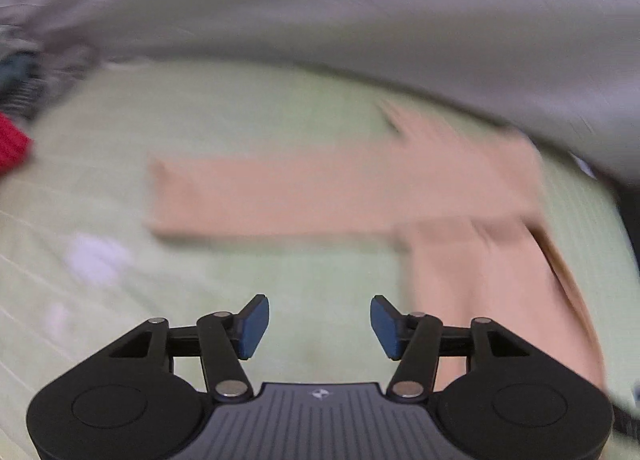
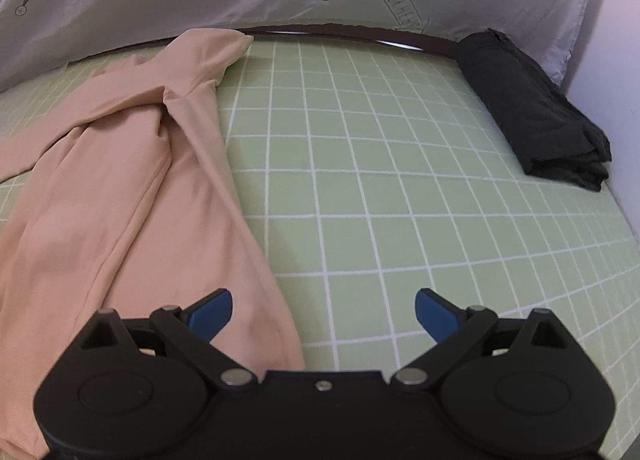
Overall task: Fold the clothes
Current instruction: 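Grasp the sweater hem with the right tool and pull it straight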
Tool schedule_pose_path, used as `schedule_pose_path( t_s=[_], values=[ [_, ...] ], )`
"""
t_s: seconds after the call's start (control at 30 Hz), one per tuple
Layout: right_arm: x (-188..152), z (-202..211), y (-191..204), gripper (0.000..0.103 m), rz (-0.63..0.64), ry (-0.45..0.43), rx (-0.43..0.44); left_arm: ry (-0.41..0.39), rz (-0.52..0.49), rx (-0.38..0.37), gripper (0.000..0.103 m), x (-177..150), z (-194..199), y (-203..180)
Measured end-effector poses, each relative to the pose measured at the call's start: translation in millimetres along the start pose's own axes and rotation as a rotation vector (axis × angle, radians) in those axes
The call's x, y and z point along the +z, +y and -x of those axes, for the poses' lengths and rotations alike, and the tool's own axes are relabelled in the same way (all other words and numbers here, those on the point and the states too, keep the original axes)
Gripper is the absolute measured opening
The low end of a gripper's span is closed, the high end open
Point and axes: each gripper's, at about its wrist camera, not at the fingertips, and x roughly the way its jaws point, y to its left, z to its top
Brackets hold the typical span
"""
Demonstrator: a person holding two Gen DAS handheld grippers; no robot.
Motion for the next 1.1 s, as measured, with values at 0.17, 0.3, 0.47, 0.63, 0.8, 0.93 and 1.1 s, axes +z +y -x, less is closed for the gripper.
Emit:
schedule_pose_path(
  t_s=[0.17, 0.3, 0.47, 0.63, 0.8, 0.93, 1.1],
  values=[
    [-7.9, -0.8, -14.3, 0.062, -0.078, 0.05, 0.123, 0.093, -0.11, -0.113, 0.058, -48.8, 5.9, -49.3],
    [-22.0, 1.9, -21.7, 0.043, -0.096, 0.079, 0.199, 0.12, -0.195, -0.08, 0.058, -68.6, 10.5, -66.7],
    [-37.1, 12.8, -24.1, 0.007, -0.024, 0.072, 0.244, 0.154, -0.162, -0.034, 0.058, -82.8, 9.9, -60.1],
    [-46.1, 25.7, -29.3, 0.003, -0.007, 0.031, 0.258, 0.174, -0.141, -0.032, 0.06, -98.4, 11.8, -51.5],
    [-43.0, 55.5, -21.8, 0.003, 0.021, -0.052, 0.266, 0.177, -0.175, -0.04, 0.06, -103.6, 18.6, -48.6],
    [-39.0, 76.6, -9.2, 0.003, 0.031, -0.092, 0.321, 0.172, -0.192, -0.045, 0.06, -104.0, 25.9, -41.1],
    [-41.6, 83.4, 16.0, 0.003, 0.077, -0.08, 0.372, 0.16, -0.205, -0.041, 0.06, -107.9, 38.0, -26.7]
  ],
)
